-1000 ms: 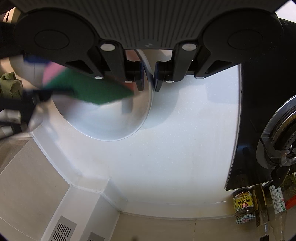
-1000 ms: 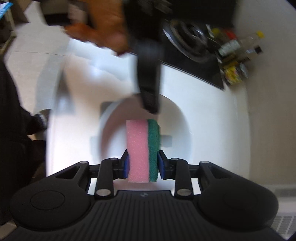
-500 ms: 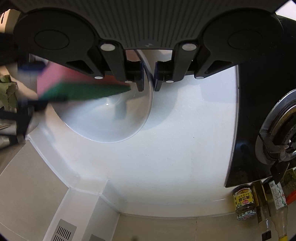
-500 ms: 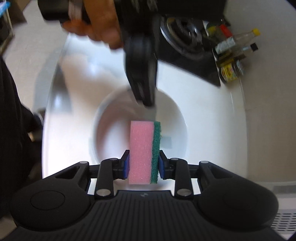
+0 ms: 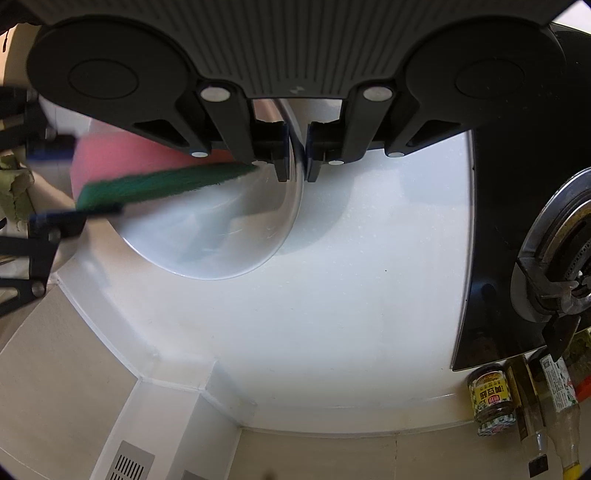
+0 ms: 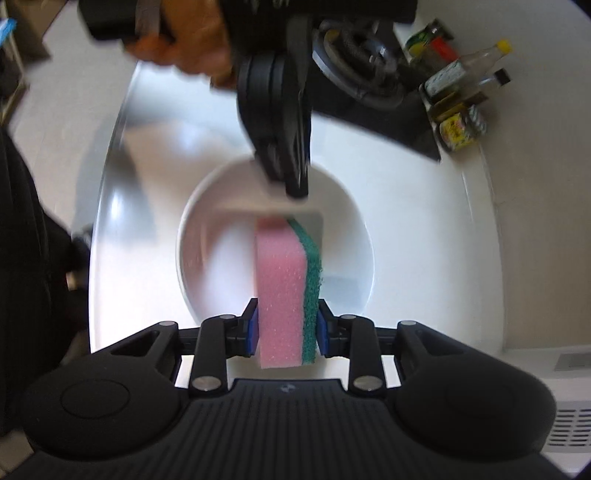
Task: Clean bowl
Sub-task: 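Scrub the bowl interior with the right gripper's sponge while the left gripper holds the rim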
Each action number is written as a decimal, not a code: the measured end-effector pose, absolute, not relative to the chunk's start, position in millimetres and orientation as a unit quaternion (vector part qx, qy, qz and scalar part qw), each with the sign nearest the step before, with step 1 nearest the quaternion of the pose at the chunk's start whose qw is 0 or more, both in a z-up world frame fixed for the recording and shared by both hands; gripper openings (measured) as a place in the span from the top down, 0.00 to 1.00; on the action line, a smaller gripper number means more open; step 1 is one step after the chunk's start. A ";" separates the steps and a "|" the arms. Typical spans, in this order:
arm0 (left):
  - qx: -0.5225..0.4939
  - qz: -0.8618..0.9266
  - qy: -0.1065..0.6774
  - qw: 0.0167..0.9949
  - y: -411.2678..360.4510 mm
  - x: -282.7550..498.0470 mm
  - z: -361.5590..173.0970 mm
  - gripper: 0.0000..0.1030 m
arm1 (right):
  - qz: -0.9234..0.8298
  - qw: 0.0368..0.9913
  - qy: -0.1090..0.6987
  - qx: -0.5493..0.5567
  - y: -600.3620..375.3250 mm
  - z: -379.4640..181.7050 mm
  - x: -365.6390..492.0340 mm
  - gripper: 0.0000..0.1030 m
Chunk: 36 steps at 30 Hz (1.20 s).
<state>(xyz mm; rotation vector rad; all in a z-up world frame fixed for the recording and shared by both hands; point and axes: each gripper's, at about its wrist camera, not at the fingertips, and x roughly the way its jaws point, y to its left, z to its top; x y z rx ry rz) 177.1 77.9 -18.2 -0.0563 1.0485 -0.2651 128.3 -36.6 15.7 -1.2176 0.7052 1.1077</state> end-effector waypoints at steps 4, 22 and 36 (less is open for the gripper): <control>-0.030 -0.125 0.500 0.857 78.0 179.5 -18.1 0.95 | 0.527 0.599 0.306 -0.519 -29.7 20.3 117.5 0.75; -0.017 -0.132 0.496 0.858 77.2 179.0 -17.9 0.95 | 0.516 0.554 0.288 -0.587 -19.9 17.8 94.5 0.75; -0.009 -0.137 0.493 0.859 79.4 180.6 -18.8 0.95 | 0.510 0.571 0.286 -0.576 -6.0 12.7 109.4 0.74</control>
